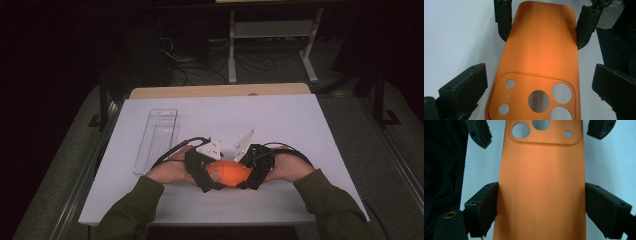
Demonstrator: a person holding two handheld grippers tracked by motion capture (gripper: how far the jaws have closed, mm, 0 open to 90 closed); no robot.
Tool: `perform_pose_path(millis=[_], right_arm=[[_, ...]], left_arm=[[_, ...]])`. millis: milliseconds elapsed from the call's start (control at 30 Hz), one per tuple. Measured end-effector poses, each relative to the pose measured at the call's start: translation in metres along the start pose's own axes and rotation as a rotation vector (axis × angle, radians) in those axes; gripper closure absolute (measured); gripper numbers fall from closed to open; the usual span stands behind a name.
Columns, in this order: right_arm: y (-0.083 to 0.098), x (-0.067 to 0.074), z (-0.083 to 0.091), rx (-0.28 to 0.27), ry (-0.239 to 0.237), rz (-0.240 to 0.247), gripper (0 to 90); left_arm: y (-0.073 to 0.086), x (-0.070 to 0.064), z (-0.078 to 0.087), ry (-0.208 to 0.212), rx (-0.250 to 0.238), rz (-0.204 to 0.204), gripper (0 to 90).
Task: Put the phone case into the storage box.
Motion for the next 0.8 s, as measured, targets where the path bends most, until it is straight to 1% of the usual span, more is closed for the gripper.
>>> perform_pose_path(millis=[167,300,567,800], right_arm=[[-0.001,0.001,0.001,-0.003,-0.001,0.006,14.8],[-0.002,0.002,0.001,-0.004,-0.002,0.009,14.8],[-0.004,0.004,0.001,-0.006,-0.003,0.013,14.8],[-0.004,0.004,0.001,-0.007,-0.004,0.016,14.8]], left_arm=[[0.0,-0.001,-0.004,0.008,0.015,-0.007,0.0],[0.0,-0.002,-0.008,0.016,0.027,-0.004,0.0],[-0.001,-0.003,-0.01,0.023,0.035,-0.009,0.0],[0.0,-0.004,-0.012,0.024,0.034,-0.004,0.0]])
Point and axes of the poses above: each handheld gripper's, and its own axes: z roughly backward along the jaws, y roughly out of its underside, x roughly to its left, the point moved 1 cm from there along -z, roughly forward along the jaws, and after that the axes turned 7 degrees about -z, right-handed, at the moved point
